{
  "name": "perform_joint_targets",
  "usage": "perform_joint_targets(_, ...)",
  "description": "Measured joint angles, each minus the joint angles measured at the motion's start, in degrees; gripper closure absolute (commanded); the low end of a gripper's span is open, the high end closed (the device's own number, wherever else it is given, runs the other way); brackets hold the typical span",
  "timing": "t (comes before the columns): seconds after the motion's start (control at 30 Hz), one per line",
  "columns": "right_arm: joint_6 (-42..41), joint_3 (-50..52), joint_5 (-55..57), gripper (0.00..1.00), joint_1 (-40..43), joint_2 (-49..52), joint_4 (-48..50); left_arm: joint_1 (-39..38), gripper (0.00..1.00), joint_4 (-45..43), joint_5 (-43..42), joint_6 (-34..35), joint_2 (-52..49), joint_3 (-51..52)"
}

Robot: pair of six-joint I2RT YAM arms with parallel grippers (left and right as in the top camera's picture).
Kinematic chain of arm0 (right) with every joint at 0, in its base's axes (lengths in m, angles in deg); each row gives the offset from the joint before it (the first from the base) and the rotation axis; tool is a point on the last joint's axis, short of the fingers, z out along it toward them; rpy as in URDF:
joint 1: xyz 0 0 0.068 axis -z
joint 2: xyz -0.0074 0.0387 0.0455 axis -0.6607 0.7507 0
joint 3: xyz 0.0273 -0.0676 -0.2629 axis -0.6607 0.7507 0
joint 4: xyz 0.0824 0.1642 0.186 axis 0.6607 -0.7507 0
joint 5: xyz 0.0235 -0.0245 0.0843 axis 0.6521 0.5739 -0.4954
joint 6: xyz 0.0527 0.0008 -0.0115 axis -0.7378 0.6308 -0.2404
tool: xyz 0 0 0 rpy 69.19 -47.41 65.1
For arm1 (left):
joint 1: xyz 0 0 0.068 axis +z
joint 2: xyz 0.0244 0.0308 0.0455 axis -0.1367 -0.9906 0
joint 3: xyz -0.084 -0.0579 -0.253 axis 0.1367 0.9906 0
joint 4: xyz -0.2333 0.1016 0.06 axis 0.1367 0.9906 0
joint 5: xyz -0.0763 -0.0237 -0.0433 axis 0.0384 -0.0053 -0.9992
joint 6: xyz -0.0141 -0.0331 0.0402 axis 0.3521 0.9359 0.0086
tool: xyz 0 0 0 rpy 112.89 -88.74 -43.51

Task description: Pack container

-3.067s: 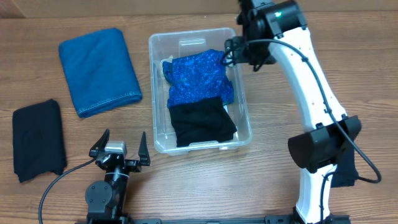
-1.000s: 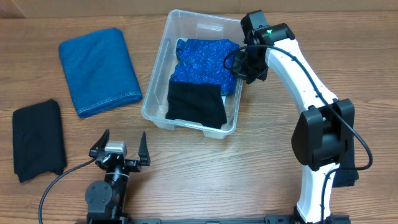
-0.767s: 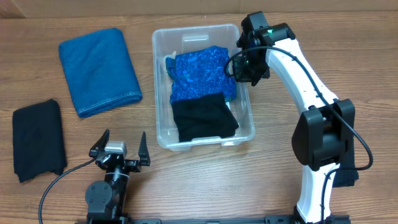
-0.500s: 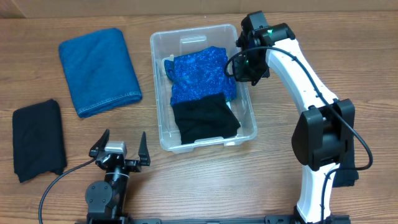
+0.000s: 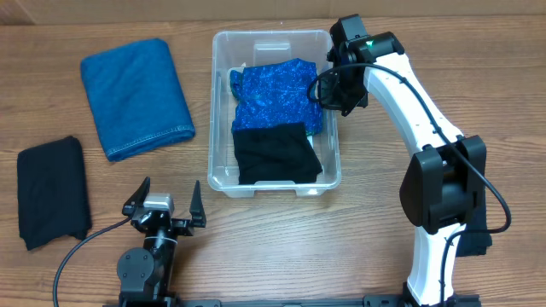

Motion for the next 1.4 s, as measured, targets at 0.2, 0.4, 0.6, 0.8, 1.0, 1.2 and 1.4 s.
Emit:
perform_joint_targets(0.2,3.4,0.0,0.0,0.89,0.0,0.0,0.0,0.0,0.0,0.0,0.0,0.0,0.0,0.0)
perform_joint_targets(0.4,6.5,0.0,0.0,0.89,0.0,0.0,-0.2,0.0,0.0,0.0,0.0,0.0,0.0,0.0)
perform_joint_targets(0.6,2.7,0.0,0.1,0.9,0.0,0.0,0.0,0.0,0.0,0.0,0.0,0.0,0.0,0.0)
perform_joint_targets(0.8,0.9,0.0,0.0,0.89,0.0,0.0,0.0,0.0,0.0,0.0,0.0,0.0,0.0,0.0)
perform_joint_targets(1.0,-0.4,0.0,0.4,0.85,0.0,0.0,0.0,0.0,0.0,0.0,0.0,0.0,0.0,0.0)
perform_joint_targets(1.2,-1.0,-2.9,3.1,0.44,0.0,0.2,-3.6,0.0,0.0,0.0,0.0,0.0,0.0,0.0)
perform_joint_targets(1.4,-3.8,-25.7,8.2,0.22,2.3,-0.3,-20.7,0.0,0.0,0.0,0.0,0.0,0.0,0.0)
